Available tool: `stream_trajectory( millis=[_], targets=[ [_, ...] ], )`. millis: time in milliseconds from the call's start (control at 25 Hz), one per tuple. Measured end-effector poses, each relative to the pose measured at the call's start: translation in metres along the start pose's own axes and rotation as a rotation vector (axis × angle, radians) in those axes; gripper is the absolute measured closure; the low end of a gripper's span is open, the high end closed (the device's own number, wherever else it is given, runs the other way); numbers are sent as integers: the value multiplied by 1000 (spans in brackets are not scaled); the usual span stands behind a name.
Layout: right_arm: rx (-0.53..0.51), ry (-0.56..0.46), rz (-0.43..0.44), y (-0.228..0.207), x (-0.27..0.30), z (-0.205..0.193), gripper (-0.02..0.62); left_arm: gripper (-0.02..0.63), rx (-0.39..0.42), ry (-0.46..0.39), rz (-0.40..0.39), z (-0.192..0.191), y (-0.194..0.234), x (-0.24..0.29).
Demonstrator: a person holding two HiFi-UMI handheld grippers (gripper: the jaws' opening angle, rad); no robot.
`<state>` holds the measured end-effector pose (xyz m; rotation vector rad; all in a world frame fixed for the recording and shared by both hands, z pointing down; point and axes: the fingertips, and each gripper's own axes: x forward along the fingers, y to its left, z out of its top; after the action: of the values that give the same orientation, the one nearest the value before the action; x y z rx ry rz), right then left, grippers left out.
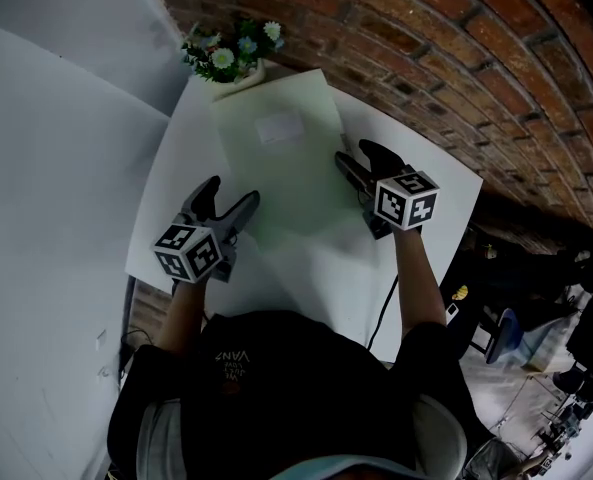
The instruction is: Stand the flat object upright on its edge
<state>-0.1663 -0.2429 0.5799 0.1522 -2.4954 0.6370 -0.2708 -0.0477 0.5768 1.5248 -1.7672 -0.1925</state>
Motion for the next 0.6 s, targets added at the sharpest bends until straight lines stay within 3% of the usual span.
stream_trajectory(
  millis=[280,600],
  targets=[
    [49,107,75,2,18,-18,248,172,-104,78,-38,-12,5,12],
    [91,155,132,4,26,-24,242,172,-120,116,-46,-20,9,21]
  ],
)
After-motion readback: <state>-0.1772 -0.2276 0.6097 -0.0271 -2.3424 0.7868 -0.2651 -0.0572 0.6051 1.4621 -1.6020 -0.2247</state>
